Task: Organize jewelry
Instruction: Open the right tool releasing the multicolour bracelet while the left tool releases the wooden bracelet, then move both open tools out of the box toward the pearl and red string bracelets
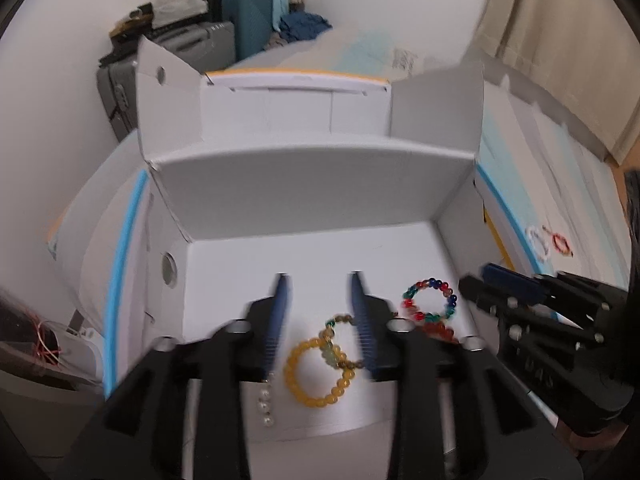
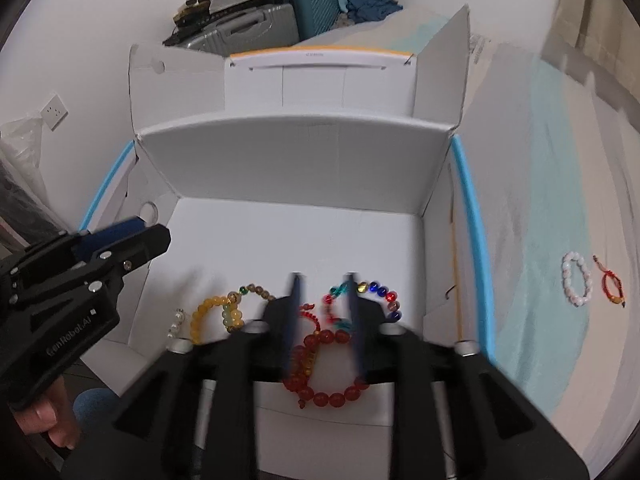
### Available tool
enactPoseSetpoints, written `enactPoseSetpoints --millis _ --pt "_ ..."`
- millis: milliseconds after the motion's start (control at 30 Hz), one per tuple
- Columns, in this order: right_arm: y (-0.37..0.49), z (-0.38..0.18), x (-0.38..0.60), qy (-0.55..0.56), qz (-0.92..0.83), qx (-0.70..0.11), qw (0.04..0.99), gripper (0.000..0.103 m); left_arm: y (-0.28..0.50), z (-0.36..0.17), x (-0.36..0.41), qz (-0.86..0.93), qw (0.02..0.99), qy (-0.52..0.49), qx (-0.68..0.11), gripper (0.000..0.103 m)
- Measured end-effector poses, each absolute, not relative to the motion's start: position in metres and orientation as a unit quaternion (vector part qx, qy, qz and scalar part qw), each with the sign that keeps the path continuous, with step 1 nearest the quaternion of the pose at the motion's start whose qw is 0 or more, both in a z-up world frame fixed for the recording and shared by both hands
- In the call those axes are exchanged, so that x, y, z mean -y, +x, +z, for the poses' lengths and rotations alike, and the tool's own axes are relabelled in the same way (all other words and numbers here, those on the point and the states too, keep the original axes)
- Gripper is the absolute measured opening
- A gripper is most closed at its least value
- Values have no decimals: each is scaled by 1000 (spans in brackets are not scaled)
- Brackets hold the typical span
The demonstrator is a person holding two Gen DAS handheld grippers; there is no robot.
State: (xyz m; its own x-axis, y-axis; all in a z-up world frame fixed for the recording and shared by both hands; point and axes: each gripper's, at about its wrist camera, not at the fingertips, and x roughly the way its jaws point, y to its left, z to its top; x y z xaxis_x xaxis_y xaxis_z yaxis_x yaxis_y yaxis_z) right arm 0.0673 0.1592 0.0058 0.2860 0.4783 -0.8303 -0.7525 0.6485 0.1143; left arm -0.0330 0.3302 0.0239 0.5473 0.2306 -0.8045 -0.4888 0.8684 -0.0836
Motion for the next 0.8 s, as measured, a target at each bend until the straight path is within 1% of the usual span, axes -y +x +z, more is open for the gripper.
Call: enactPoseSetpoints --millis 67,133,167,233,267,300,333,400,533,667,800 --pt "67 15 -153 -144 391 -440 796 46 -33 30 -331 214 869 -148 -420 46" --pt "66 23 -147 -139 390 -429 803 53 -31 33 -330 212 872 -146 -417 60" --pt "66 27 -144 -138 388 -424 807 60 -30 35 -329 213 873 -143 -414 63" --pt "67 35 -137 -134 383 -413 815 66 -28 39 -326 216 876 -138 -409 72" --pt "68 38 -134 -131 381 -410 818 70 -28 41 -325 217 877 -135 -407 75" --pt "70 41 -129 -125 380 -407 821 74 -27 43 -324 218 878 -133 -404 80" --pt "71 44 -126 -122 380 -405 822 75 -25 46 -323 218 880 -132 -402 84" --pt "73 49 -118 -121 376 -399 828 81 -21 49 -320 218 882 -132 -398 87" --pt "79 54 -103 -114 367 -393 835 87 -12 55 -310 212 886 -124 -393 94" --pt "89 60 -86 -105 357 -387 844 93 -2 58 -297 204 889 -117 -393 97" --pt "99 63 -69 -95 347 -382 851 95 11 61 -280 192 892 -104 -395 97"
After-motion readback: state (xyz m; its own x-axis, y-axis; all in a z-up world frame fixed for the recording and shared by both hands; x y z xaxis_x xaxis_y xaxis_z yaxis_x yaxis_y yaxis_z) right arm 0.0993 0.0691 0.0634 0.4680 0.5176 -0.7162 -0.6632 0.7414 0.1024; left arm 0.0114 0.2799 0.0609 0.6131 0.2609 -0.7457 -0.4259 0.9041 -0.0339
